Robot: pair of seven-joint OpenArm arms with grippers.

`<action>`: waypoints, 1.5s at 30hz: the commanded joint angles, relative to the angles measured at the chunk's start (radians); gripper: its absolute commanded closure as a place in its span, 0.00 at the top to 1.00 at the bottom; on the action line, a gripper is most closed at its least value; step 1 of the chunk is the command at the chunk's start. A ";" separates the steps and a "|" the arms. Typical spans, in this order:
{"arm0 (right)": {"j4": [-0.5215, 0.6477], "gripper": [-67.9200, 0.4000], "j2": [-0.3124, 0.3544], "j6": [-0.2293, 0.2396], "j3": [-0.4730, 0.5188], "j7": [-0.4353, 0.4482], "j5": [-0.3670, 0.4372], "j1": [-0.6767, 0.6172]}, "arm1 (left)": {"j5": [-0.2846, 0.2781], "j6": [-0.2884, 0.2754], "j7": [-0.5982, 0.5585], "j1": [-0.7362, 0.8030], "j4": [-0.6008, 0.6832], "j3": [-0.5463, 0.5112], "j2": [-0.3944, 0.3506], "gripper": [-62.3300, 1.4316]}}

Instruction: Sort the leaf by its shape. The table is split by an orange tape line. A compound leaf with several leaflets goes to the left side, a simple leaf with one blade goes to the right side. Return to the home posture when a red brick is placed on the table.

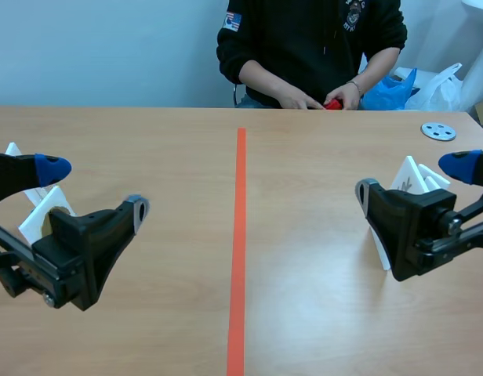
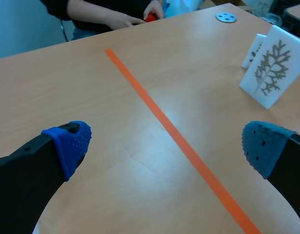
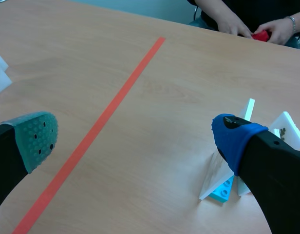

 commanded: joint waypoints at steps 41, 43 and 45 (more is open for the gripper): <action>0.005 1.00 0.005 0.003 0.008 0.011 0.010 0.012 | -0.040 -0.026 -0.049 -0.006 0.005 0.004 0.027 1.00; 0.005 1.00 0.005 0.003 0.008 0.011 0.010 0.012 | -0.040 -0.026 -0.049 -0.006 0.005 0.004 0.027 1.00; 0.005 1.00 0.005 0.003 0.008 0.011 0.010 0.012 | -0.040 -0.026 -0.049 -0.006 0.005 0.004 0.027 1.00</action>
